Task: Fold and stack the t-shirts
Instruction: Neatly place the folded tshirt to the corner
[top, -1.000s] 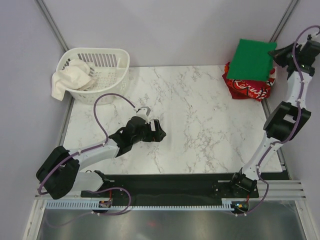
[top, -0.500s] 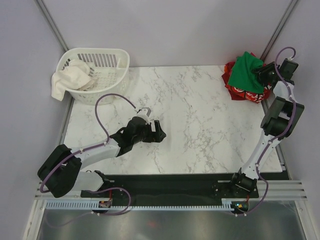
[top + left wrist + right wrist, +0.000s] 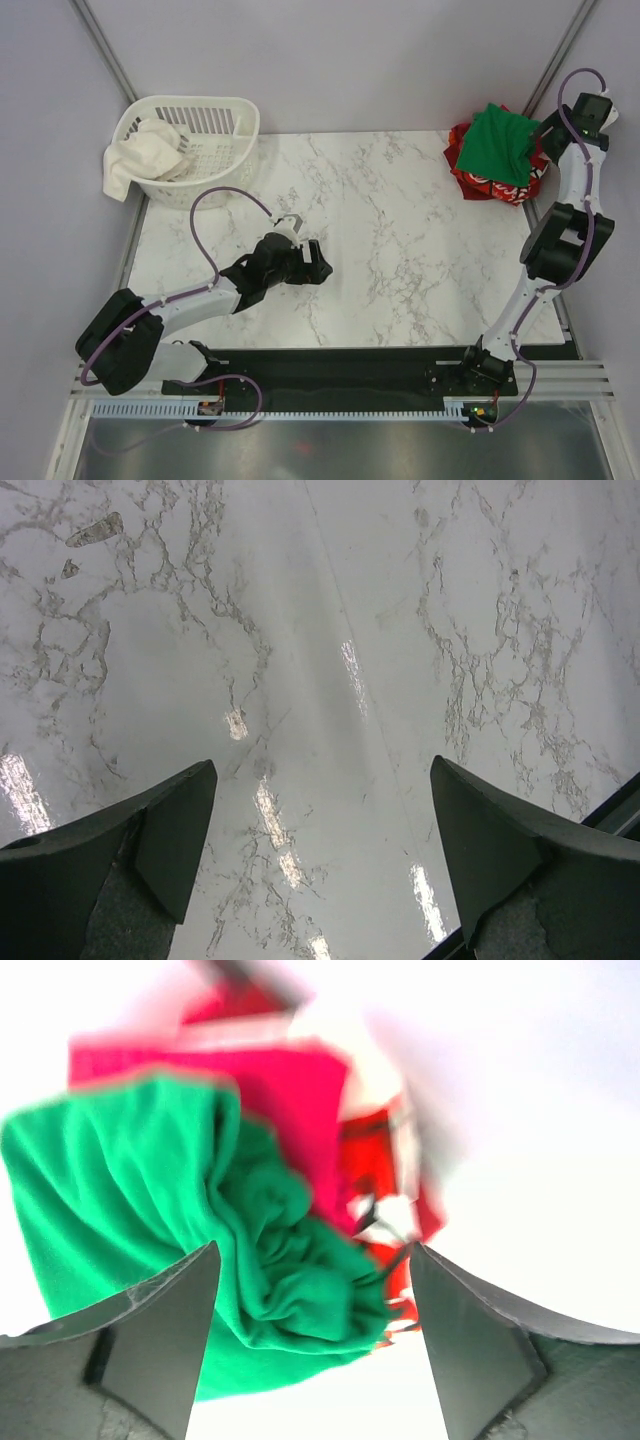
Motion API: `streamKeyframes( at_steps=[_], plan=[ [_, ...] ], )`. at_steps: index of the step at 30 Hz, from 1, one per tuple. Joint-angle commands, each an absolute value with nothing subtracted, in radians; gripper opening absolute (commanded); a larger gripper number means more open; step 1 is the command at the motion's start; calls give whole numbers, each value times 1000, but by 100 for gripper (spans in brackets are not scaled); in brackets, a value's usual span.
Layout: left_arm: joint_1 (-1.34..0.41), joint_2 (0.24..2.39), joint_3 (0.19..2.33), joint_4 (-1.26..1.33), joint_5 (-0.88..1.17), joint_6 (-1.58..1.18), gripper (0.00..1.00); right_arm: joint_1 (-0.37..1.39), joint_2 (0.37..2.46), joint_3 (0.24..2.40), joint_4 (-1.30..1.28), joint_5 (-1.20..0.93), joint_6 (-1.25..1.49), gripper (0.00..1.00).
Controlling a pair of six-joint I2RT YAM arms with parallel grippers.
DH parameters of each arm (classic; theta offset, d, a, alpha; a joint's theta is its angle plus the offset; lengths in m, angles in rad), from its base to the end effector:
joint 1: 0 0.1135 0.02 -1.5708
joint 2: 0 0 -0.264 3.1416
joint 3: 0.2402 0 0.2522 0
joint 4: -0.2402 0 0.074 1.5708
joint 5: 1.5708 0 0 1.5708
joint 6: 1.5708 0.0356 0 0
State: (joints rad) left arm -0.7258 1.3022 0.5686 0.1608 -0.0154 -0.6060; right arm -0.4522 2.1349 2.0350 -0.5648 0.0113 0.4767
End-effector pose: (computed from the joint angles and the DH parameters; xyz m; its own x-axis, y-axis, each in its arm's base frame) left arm 0.1979 -0.1749 0.1892 -0.7057 -0.1352 -0.6955 0.3066 0.8267 -0.4718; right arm 0.4470 -0.2176 0.3043 -0.2888 0.6504 -0.7026 0.6499 0.6720 0.3550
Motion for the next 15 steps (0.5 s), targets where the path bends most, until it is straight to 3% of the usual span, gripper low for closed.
streamKeyframes(
  at_steps=[1, 3, 6, 8, 12, 15],
  plan=[
    [-722, 1278, 565, 222, -5, -604, 95, -430, 1970, 2161, -586, 378, 336, 85],
    [-721, 1276, 560, 227, -6, -604, 95, -368, 1924, 2169, -587, 412, 301, 86],
    [-721, 1269, 554, 232, -8, -606, 95, -337, 1862, 2107, -555, 290, 334, 79],
    [-721, 1267, 551, 236, -9, -607, 95, -339, 1852, 2071, -532, 154, 383, 71],
    [-719, 1261, 545, 242, -12, -611, 95, -337, 1930, 2052, -520, -29, 439, 39],
    [-721, 1262, 545, 244, -14, -609, 95, -339, 2026, 2089, -528, -106, 456, 32]
  ],
)
